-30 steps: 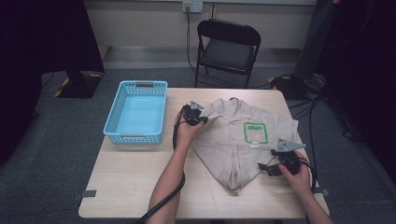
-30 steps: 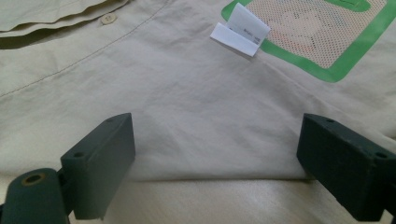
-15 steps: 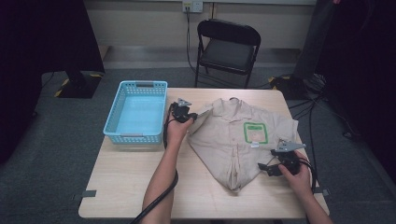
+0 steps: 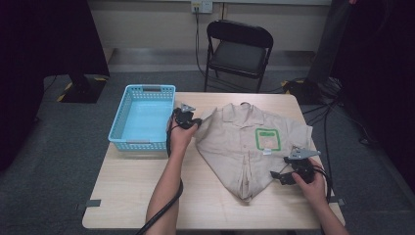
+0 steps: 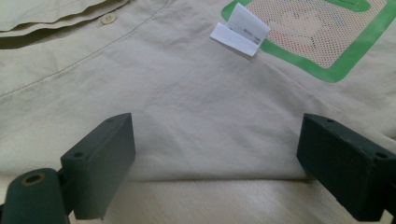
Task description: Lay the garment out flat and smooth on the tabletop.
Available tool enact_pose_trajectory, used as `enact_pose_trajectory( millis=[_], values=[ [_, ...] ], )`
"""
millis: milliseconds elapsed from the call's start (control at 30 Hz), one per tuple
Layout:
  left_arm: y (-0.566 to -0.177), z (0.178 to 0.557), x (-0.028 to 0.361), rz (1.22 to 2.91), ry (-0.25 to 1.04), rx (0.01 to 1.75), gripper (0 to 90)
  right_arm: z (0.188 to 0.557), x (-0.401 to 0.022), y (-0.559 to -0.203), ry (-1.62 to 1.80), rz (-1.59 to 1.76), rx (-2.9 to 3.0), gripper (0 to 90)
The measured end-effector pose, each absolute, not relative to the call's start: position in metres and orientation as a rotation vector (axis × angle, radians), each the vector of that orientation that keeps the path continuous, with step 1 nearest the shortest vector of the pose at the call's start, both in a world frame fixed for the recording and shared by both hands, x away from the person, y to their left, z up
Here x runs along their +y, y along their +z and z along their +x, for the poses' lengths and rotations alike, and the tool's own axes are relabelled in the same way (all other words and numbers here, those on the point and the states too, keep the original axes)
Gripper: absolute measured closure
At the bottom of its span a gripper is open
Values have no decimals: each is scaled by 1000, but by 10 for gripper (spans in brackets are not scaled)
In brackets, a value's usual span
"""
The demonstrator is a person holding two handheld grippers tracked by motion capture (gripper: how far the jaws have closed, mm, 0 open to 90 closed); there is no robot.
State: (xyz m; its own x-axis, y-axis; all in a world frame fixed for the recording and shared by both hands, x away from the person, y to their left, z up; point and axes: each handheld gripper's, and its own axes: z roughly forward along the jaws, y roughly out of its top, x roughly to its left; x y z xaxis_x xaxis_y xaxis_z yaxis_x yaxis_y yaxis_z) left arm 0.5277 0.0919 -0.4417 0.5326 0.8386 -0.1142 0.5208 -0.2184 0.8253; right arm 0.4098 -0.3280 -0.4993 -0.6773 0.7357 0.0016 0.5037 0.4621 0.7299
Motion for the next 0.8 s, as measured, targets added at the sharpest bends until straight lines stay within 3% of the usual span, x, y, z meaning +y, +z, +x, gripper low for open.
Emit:
enact_pose_trajectory(
  millis=[800],
  values=[
    [-434, 517, 114, 1887, 507, 1139, 848, 410, -328, -499, 1042, 1055, 2401, 106]
  ],
)
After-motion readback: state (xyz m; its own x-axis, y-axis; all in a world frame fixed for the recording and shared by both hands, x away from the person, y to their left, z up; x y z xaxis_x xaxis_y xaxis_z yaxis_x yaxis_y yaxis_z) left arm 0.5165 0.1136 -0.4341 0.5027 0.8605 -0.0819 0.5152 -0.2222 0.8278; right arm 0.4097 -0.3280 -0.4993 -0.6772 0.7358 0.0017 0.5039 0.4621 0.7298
